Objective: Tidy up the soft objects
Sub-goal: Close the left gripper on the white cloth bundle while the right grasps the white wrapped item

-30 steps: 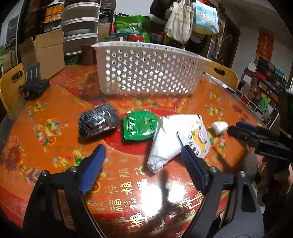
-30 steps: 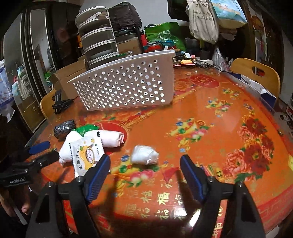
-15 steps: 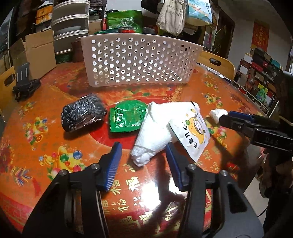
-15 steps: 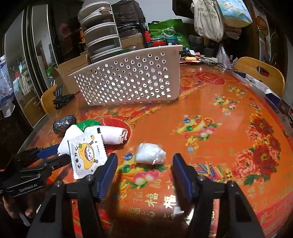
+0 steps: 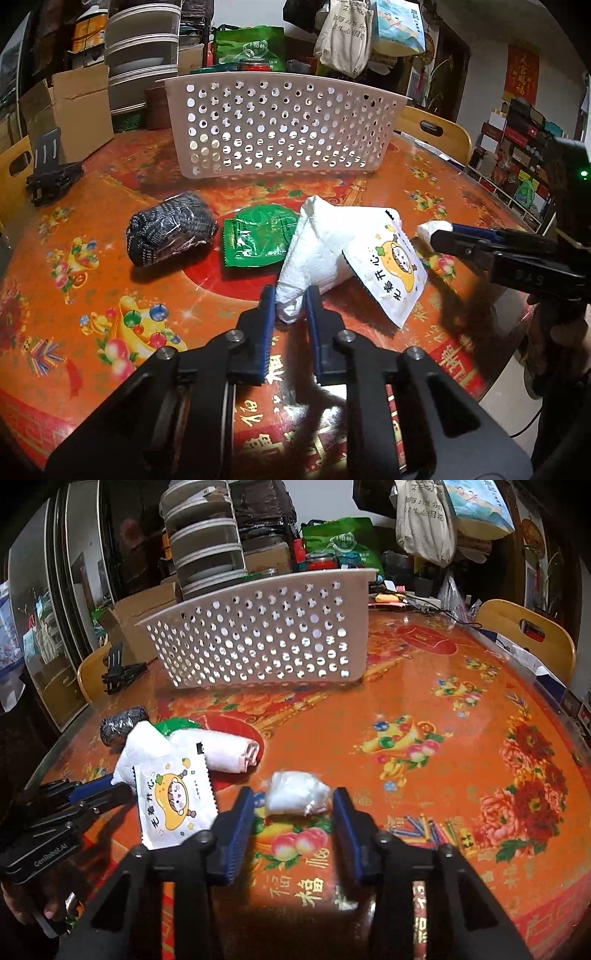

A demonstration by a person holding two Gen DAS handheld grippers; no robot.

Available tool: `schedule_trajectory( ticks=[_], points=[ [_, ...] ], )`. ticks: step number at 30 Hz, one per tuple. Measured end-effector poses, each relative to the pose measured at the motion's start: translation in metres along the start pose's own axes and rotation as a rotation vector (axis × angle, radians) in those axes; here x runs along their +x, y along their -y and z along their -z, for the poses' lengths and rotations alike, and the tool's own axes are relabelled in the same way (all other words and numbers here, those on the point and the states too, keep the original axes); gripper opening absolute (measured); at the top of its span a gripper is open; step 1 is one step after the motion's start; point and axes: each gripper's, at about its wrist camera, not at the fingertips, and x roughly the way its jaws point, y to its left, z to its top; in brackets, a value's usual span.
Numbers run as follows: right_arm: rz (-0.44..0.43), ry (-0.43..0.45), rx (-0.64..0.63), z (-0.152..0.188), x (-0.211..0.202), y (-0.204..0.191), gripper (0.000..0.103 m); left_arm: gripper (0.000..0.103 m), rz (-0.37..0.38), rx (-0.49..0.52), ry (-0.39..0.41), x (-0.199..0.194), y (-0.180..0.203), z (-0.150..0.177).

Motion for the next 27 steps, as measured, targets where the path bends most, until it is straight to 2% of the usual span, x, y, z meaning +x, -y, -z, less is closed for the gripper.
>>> schedule_trajectory(
  ticks=[8, 17, 18, 22, 27],
  points=[
    [0.001, -0.002, -0.008, 0.003, 0.000, 0.001, 0.033, 0.007, 0.041, 0.000, 0.033, -0.012, 0.001, 0.003],
    [-0.002, 0.029, -0.003, 0.001, -0.011, 0.002, 0.032, 0.005, 0.039, 0.006, 0.088, -0.032, 0.003, -0.001],
    [-0.004, 0.033, -0.002, 0.000, -0.013, 0.002, 0.018, 0.005, 0.038, 0.006, 0.093, -0.036, 0.003, -0.001],
    [-0.009, 0.046, 0.000, -0.002, -0.018, 0.002, 0.013, 0.005, 0.033, 0.000, 0.114, -0.046, 0.000, -0.003],
    [-0.014, 0.041, -0.003, -0.001, -0.019, 0.001, 0.013, 0.005, 0.023, -0.009, 0.121, -0.052, -0.005, -0.004]
  ],
)
